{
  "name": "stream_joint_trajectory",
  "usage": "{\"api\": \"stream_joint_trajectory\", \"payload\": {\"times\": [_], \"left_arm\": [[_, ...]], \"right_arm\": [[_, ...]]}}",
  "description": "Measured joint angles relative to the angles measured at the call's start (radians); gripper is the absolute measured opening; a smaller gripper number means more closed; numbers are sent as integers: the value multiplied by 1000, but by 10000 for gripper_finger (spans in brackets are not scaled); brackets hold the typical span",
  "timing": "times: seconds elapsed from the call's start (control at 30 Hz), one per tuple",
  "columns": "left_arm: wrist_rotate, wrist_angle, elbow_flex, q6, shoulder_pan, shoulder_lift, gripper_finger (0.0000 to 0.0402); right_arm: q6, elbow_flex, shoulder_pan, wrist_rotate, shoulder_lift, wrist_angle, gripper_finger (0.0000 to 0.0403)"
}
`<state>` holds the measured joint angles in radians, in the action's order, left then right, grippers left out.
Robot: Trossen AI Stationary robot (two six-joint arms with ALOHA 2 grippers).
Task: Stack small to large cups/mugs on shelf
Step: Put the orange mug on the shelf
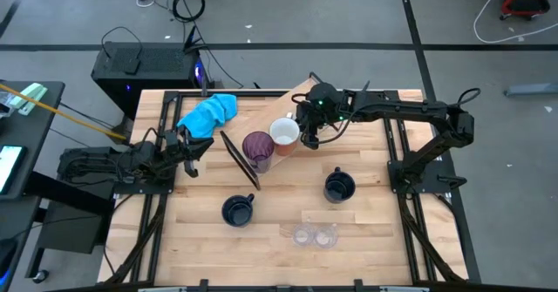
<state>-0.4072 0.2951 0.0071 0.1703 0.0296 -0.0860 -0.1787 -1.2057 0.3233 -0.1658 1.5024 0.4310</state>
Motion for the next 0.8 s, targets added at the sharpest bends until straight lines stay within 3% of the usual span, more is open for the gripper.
{"api": "stream_joint_trajectory", "payload": {"times": [0.53, 0.8], "left_arm": [[0, 0, 0, 0, 0, 0, 31], [0, 0, 0, 0, 0, 0, 36]], "right_arm": [[2, 0, 4, 18, -2, -2, 91], [3, -11, 38, 17, -5, 185, 91]]}}
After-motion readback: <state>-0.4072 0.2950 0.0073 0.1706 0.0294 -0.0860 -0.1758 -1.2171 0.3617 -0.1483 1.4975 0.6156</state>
